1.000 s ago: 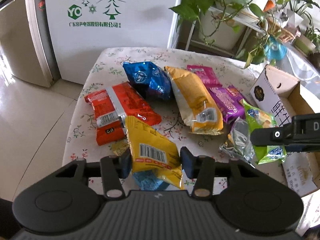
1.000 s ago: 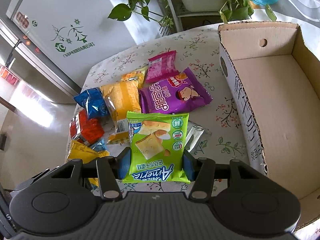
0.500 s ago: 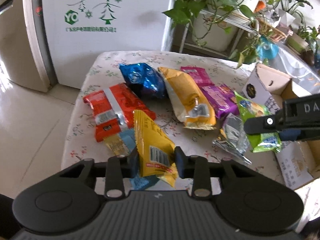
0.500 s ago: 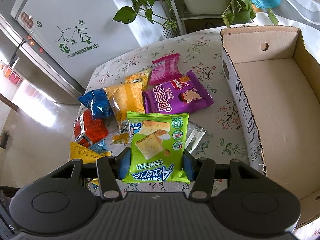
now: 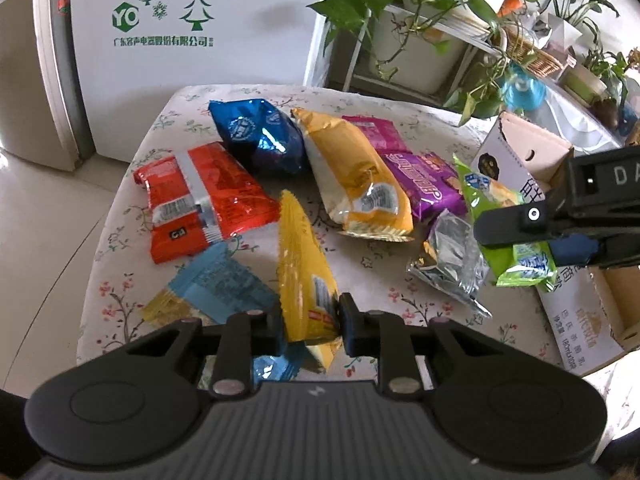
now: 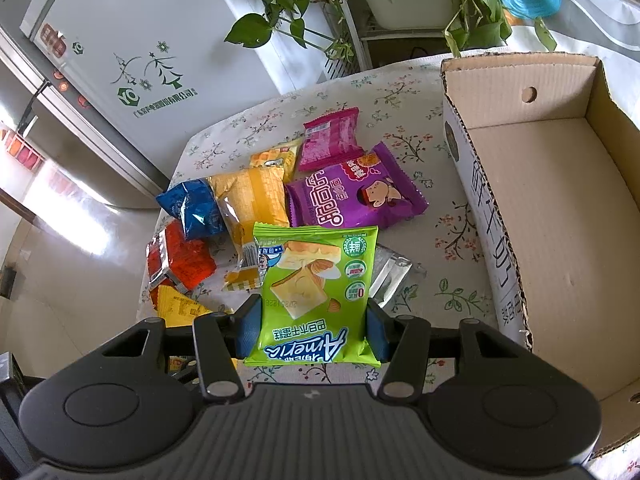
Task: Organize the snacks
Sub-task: 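Lift both held packs and carry them over the cardboard box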
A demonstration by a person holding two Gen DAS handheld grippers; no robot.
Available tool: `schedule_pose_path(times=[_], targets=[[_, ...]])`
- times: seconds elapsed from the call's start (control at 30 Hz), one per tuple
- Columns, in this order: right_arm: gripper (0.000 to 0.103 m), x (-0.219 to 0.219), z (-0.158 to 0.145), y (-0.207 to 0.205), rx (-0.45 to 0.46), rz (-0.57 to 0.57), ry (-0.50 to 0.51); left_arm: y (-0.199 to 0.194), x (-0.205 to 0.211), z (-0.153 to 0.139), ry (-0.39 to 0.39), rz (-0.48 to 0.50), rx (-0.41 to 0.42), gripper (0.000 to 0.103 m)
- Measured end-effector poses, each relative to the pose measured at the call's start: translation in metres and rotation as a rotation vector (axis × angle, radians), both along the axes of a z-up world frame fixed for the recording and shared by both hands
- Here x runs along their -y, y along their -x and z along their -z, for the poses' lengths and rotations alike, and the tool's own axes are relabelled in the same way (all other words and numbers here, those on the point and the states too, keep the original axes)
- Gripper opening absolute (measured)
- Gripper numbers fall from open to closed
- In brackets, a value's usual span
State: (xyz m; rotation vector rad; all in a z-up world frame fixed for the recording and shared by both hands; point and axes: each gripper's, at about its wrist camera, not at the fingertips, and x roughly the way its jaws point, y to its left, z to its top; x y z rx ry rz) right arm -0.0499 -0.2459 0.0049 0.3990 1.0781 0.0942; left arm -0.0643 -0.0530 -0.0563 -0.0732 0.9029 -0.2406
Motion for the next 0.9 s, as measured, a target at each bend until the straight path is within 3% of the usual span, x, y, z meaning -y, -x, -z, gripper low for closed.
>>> schedule_pose_path(times=[0.43, 0.9], targets=[[0.060, 0.009, -0.013, 0.003, 0.041, 0.008, -0.033, 0.006, -0.009, -0.039, 0.074, -0.033, 0.076, 0.017], [0.060, 0.033, -0.039, 0.015, 0.138, 0.048, 0.001, 0.011, 0.033, -0.077, 0.126, 0.050, 0.122, 0.017]])
